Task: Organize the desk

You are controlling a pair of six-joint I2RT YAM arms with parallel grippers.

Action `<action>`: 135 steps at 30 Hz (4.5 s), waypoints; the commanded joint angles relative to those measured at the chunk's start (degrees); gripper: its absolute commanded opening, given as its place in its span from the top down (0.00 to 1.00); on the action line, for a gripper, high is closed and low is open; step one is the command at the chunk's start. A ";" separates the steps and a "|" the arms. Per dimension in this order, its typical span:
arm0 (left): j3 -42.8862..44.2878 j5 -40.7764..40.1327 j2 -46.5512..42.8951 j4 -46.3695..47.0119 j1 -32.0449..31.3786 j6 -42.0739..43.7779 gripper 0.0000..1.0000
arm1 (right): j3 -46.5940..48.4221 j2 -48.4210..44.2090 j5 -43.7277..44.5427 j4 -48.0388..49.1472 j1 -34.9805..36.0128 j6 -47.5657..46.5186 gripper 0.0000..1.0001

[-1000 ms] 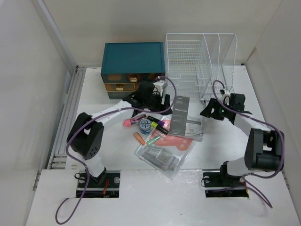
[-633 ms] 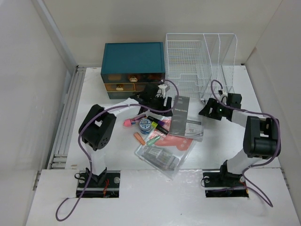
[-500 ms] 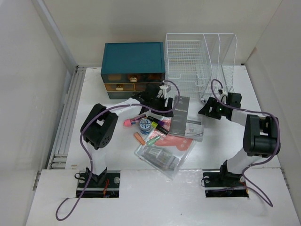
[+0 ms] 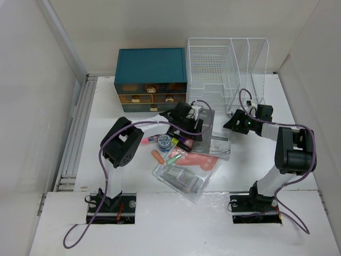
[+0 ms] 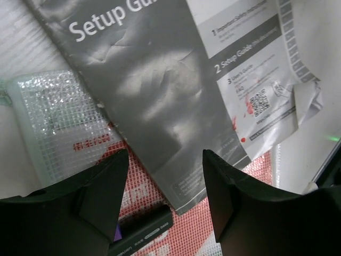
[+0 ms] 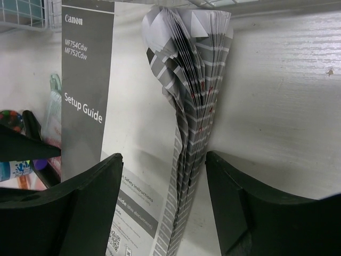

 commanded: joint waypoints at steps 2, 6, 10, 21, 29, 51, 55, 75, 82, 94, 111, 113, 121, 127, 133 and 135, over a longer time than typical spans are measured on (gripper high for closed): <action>2.17 -2.88 0.15 -1.01 -0.09 0.57 0.46 | 1.21 -0.01 -1.57 1.59 -0.23 1.07 0.31; 2.78 -3.59 1.56 -2.67 -0.09 0.57 0.48 | 1.21 -0.01 -3.49 1.59 -0.23 1.07 0.32; 3.40 -2.10 2.88 -2.68 -0.61 0.57 0.56 | 0.69 1.66 -5.00 1.59 -0.23 1.07 0.37; 4.98 2.20 4.46 -3.73 -0.61 1.09 0.79 | 1.21 2.72 -12.81 1.59 -0.23 1.07 0.61; 6.65 3.96 6.66 -4.96 -1.67 2.24 0.92 | 0.69 0.96 -22.04 4.23 -0.23 2.13 0.54; 9.55 0.29 -4.49 -8.13 -1.67 4.52 0.87 | 9.55 -18.11 -22.93 -15.34 0.30 -16.92 1.00; 7.97 0.28 -11.61 -7.52 -1.67 4.52 0.72 | 15.97 -19.43 -22.92 -27.40 0.30 -25.90 1.00; -5.63 -0.52 -44.40 -3.21 11.07 3.30 0.54 | 33.55 -23.58 -24.96 -10.73 0.30 -9.16 1.00; -14.52 4.22 -47.66 0.40 16.96 2.24 0.54 | 43.12 -12.43 -13.53 4.57 2.23 4.65 1.00; -18.05 5.55 -48.72 1.63 21.01 2.76 0.54 | 61.93 14.30 -16.16 19.52 2.85 26.38 1.00; -18.58 6.08 -48.19 2.16 21.54 2.76 0.54 | 78.20 24.95 -10.89 9.16 6.09 18.92 0.74; -18.58 6.08 -48.72 2.16 21.54 2.76 0.54 | 78.21 24.43 -10.36 7.05 6.10 16.03 0.48; -19.10 6.69 -49.32 2.68 21.54 2.24 0.54 | 76.37 20.40 -5.62 1.15 6.10 8.81 0.02; -19.10 6.69 -49.86 2.68 21.54 2.24 0.54 | 67.33 12.05 -0.78 1.15 6.10 1.97 0.00; -19.10 8.54 -49.16 3.21 21.54 2.24 0.54 | 54.50 -3.15 -15.25 -1.30 5.57 -6.02 0.00; -19.10 10.28 -48.63 3.21 21.54 2.24 0.54 | 46.07 -10.44 -20.79 -8.14 5.57 -16.03 0.00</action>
